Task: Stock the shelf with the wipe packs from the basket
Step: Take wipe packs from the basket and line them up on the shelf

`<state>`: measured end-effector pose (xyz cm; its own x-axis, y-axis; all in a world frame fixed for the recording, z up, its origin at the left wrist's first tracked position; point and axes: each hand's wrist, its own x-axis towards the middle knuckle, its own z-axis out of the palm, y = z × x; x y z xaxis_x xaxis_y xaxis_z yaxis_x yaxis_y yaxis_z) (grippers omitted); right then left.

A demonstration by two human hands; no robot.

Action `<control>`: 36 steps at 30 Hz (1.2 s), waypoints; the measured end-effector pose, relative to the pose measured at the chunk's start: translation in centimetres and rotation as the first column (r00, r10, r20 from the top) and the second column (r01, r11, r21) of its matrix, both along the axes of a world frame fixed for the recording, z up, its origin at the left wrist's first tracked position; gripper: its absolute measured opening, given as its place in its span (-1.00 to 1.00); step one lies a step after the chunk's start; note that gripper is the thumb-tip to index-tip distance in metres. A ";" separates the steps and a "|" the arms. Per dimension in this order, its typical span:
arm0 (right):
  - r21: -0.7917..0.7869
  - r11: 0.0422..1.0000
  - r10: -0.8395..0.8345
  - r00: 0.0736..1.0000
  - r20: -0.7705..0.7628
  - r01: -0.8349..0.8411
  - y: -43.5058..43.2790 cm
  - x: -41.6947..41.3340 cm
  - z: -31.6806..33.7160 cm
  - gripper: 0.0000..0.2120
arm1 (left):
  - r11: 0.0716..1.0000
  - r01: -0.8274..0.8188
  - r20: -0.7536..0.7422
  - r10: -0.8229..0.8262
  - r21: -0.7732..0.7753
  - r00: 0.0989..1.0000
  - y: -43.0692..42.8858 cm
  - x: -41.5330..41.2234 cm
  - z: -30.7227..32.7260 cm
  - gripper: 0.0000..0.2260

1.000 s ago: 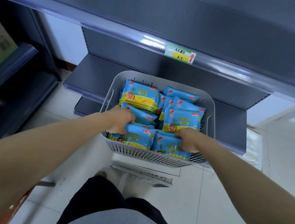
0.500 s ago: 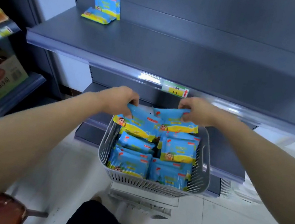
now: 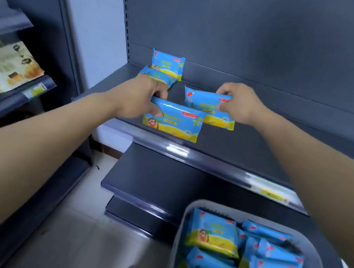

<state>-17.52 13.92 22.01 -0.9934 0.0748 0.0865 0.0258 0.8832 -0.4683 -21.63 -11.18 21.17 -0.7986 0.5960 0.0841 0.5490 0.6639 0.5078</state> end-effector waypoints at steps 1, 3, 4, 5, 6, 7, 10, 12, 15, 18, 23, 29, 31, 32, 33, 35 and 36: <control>-0.008 1.000 -0.006 1.000 -0.004 0.006 -1.0 -2.1 -0.1 -0.82 | 1.000 -0.010 0.001 0.010 0.001 1.000 -1.1 -1.9 0.0 -0.79; -0.028 0.999 -0.025 1.000 -0.002 0.025 -2.9 -6.0 -0.3 -0.80 | 1.000 -0.024 0.000 0.024 -0.013 1.000 -3.2 -5.5 -0.1 -0.79; -0.041 0.999 -0.034 0.999 0.005 0.034 -3.8 -7.7 -0.4 -0.78 | 0.999 -0.032 -0.002 0.032 -0.022 1.000 -4.0 -7.2 -0.2 -0.79; -0.049 0.998 -0.038 0.999 0.012 0.038 -4.5 -9.3 -0.6 -0.76 | 0.999 -0.041 -0.001 0.041 -0.030 0.999 -4.8 -8.8 -0.4 -0.79; -0.048 0.998 -0.037 0.999 0.020 0.038 -5.2 -10.8 -0.8 -0.74 | 0.998 -0.051 0.007 0.051 -0.035 0.999 -5.4 -10.2 -0.7 -0.79; -0.045 0.998 -0.036 0.999 0.027 0.038 -5.8 -12.1 -1.2 -0.73 | 0.997 -0.059 0.021 0.060 -0.040 0.998 -6.1 -11.6 -1.0 -0.79; -0.053 0.997 -0.050 0.996 0.068 0.054 -7.2 -15.6 -2.6 -0.66 | 0.997 -0.066 0.064 0.069 -0.051 0.996 -7.6 -15.0 -2.0 -0.80; -0.070 0.995 -0.066 0.993 0.098 0.073 -7.9 -17.6 -3.4 -0.64 | 0.997 -0.070 0.091 0.074 -0.039 0.993 -8.3 -16.8 -2.4 -0.79; -0.104 0.991 -0.073 0.991 0.110 0.085 -8.8 -20.2 -4.4 -0.62 | 0.998 -0.069 0.126 0.070 -0.009 0.990 -9.0 -18.8 -3.1 -0.80; -0.109 0.989 -0.089 0.990 0.108 0.101 -9.3 -22.4 -5.4 -0.60 | 0.998 -0.060 0.141 0.062 -0.019 0.988 -9.4 -20.4 -4.0 -0.83; -0.061 0.983 -0.167 0.983 0.074 0.172 -9.5 -25.2 -6.3 -0.62 | 0.998 -0.070 0.153 0.070 -0.003 0.986 -9.0 -23.2 -4.8 -0.83; -0.030 0.980 -0.195 0.980 0.045 0.196 -9.9 -27.0 -6.7 -0.66 | 0.997 -0.075 0.098 0.076 -0.007 0.992 -6.5 -25.4 -5.3 -0.83; -0.020 0.981 -0.193 0.981 0.028 0.193 -9.7 -27.1 -6.8 -0.66 | 0.996 -0.082 0.059 0.084 -0.031 0.995 -5.5 -25.8 -5.5 -0.81; -0.011 0.980 -0.200 0.980 0.019 0.200 -9.5 -27.0 -6.9 -0.64 | 0.996 -0.087 0.046 0.088 -0.034 0.995 -5.0 -26.1 -5.5 -0.80; -0.006 0.977 -0.212 0.977 0.010 0.212 -9.3 -26.9 -6.8 -0.61 | 0.995 -0.093 0.031 0.094 -0.040 0.995 -4.4 -26.4 -5.6 -0.78; 0.000 0.972 -0.235 0.972 -0.012 0.235 -8.7 -26.5 -6.6 -0.58 | 0.991 -0.101 -0.010 0.101 -0.084 0.995 -3.5 -26.9 -5.9 -0.71; 0.012 0.971 -0.239 0.971 -0.027 0.239 -8.5 -26.2 -6.4 -0.59 | 0.989 -0.106 -0.028 0.104 -0.105 0.994 -3.0 -27.1 -6.2 -0.67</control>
<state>-43.74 5.43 15.59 -0.9444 0.3081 0.1143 0.2250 0.8597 -0.4585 -48.74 -14.19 14.94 -0.8559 0.5154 0.0429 0.4836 0.7680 0.4198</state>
